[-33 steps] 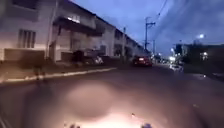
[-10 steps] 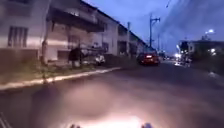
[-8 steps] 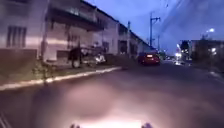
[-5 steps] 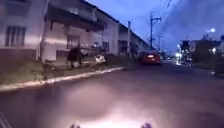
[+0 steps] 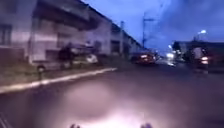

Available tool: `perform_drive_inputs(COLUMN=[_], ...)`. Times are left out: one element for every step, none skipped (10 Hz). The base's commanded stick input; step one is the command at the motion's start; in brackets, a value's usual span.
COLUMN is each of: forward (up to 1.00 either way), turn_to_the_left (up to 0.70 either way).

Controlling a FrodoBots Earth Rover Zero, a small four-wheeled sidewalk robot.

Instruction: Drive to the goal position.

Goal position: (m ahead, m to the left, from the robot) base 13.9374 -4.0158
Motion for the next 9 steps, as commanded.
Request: perform_drive_inputs(forward=[0.50,0.50,0.50,0.50,0.50,0.50,0.50,0.50,0.50], turn_to_the_left=[0.00,0.00,0.00,0.00,0.00,0.00,0.00,-0.19,-0.50])
